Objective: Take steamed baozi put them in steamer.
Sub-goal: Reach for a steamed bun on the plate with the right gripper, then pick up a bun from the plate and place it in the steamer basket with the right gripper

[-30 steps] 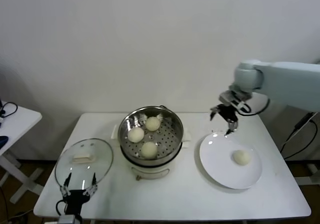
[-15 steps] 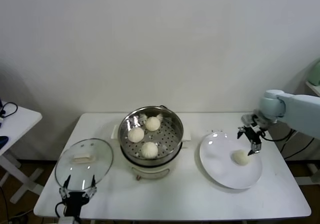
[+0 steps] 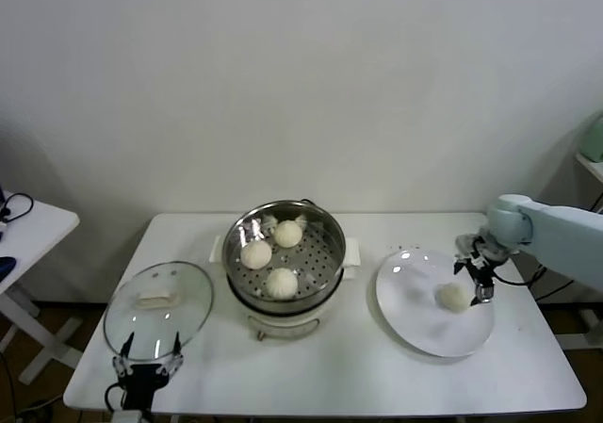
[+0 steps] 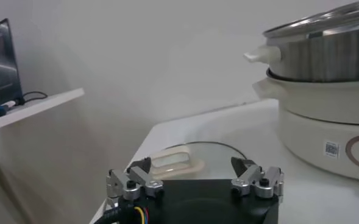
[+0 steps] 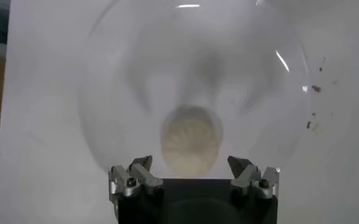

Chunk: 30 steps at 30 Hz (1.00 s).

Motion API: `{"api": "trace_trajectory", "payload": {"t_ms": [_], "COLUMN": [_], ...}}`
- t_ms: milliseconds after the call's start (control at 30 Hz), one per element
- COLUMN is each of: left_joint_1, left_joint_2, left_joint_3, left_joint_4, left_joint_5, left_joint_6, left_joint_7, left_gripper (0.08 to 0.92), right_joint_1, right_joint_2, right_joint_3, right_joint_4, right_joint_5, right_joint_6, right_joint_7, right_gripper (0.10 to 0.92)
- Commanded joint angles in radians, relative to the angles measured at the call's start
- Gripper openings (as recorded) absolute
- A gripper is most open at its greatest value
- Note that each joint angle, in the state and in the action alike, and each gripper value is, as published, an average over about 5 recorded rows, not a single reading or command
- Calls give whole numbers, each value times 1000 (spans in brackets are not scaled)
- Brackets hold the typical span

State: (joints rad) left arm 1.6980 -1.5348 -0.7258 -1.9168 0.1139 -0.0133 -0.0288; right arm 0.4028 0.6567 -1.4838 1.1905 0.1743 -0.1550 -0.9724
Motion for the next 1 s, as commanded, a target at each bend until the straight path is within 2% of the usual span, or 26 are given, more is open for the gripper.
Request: {"api": "trace_trajectory", "payload": {"t_ms": [33,467,567,800,1000], "left_joint_1": [-1,-5,-5,-4,-1], "left_joint_2": [0,1,1,0,0], "left_joint_3": [-1,-4,-3,-3,0], "left_joint_4": [3,2,0,-3,-9], "left_joint_5": [1,-2,-2,-2,-2], "left_joint_6": [1,3,3,1,0], "left_joint_7": [0,-1,-1,-3,-3], "left_gripper": [823,823,823,823,823], "right_joint_1": [-95,-153,-149,-113,-19], "right_joint_2": [-3,19,20,8,-17], "right_joint_3": [73,125,127,110,50], "right_joint_4": [-28,-53,-49,-25,38], "right_joint_5": [-30,-70,-72,-72,-39], "right_joint_6": [-14,-13,-13,-13,-21], "right_joint_7": [12,32,34,36,32], "right_gripper": [823,818,778,597,524]}}
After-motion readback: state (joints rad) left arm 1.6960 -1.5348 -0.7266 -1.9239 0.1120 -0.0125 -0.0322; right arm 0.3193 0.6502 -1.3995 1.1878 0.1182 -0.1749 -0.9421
